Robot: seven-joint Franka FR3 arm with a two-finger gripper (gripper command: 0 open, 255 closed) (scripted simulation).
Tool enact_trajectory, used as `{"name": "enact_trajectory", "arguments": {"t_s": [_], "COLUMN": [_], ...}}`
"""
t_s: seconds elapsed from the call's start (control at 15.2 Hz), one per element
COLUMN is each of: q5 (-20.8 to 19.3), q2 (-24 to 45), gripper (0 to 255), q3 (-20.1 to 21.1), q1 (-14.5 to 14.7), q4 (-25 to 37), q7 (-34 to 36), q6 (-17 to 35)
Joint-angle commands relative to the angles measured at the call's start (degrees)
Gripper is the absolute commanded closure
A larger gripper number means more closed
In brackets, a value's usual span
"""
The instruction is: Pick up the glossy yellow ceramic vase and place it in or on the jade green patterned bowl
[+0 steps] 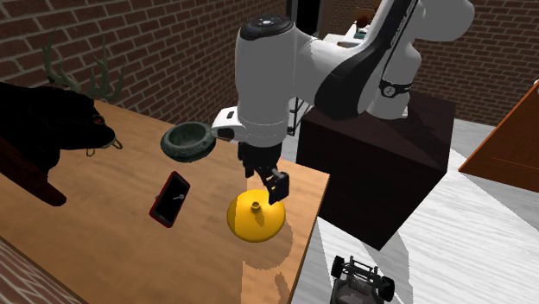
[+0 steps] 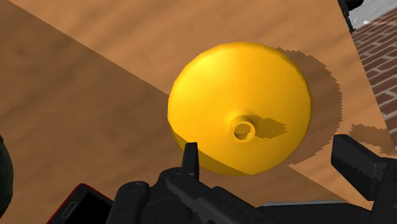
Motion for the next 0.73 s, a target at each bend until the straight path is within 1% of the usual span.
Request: {"name": "enact_trajectory", "arguments": {"t_s": [0.0, 0.53, 0.66], "q5": [0.4, 0.8, 0.8], "q2": [4.8, 9.5, 9.5], "gripper": [0, 0, 0], "q3": [0.1, 0.5, 0.5], "q1": [-0.6, -1.1, -1.1], "q4": [5.7, 7.1, 7.1], "q7": [0.1, -0.2, -0.2], "q6": [-0.9, 2.4, 2.4]}}
